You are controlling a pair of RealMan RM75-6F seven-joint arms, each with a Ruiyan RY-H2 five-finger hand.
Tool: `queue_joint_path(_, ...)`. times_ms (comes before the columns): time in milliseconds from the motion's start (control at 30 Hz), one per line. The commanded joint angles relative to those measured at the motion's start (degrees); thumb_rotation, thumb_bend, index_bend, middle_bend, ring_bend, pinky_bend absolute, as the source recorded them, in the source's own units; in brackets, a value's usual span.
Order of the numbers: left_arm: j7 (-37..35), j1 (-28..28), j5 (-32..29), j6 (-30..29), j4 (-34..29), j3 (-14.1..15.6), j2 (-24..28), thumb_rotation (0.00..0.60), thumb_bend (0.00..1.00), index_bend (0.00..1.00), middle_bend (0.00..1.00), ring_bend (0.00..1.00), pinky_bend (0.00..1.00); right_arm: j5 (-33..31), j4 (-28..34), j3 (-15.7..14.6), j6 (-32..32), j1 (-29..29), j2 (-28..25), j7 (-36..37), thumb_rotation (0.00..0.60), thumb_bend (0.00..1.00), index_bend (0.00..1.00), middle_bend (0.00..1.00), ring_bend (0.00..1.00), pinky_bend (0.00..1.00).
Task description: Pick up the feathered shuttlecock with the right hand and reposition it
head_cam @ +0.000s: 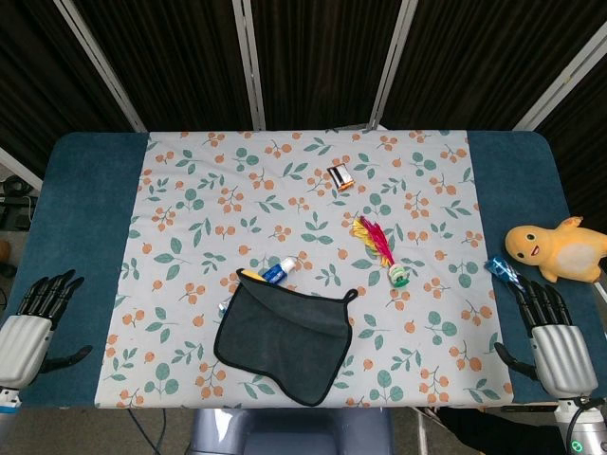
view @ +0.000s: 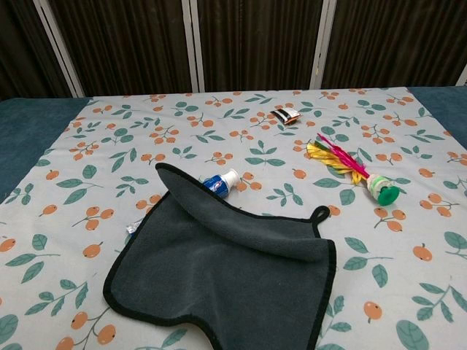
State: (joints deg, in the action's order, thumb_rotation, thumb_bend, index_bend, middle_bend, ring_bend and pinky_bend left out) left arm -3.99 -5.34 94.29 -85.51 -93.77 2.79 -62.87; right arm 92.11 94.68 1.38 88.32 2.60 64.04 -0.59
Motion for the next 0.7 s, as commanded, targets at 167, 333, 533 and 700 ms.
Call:
queue_joint_path(167,0.0,0.0,0.0,0.0,0.0,0.0,0.0,0.597,0.18,0.0,0.0,0.0,0.0,0.0,0.1,0.0,0.0,0.0,0.0,0.0,0.6,0.16,0.0,0.0,0.0,0.0)
queue_joint_path(333,0.0,0.1,0.1,-0.2,0.0,0.0,0.0,0.6,0.18,0.0,0.0,0.0,0.0,-0.3,0.6,0.2,-0.1,0.1,-0.1,0.2,0.6,0.16,0.0,0.0,0.0,0.0)
queue_joint_path(533,-0.3,0.0,0.0,0.0,0.1,0.0,0.0,0.6,0.18,0.0,0.0,0.0,0.0,-1.5,3.4,1.3,-1.1,1.0,-0.5,-1.6,0.6,0.16,0.0,0.0,0.0,0.0)
queue_joint_path(700,-0.6,-0.1,0.3,0.0,0.1,0.1,0.1,0.597,0.18,0.0,0.0,0.0,0.0,-3.7,7.9,3.5,-5.0,4.1,0.0,-6.3,0.6,0.16,0.07,0.0,0.0,0.0)
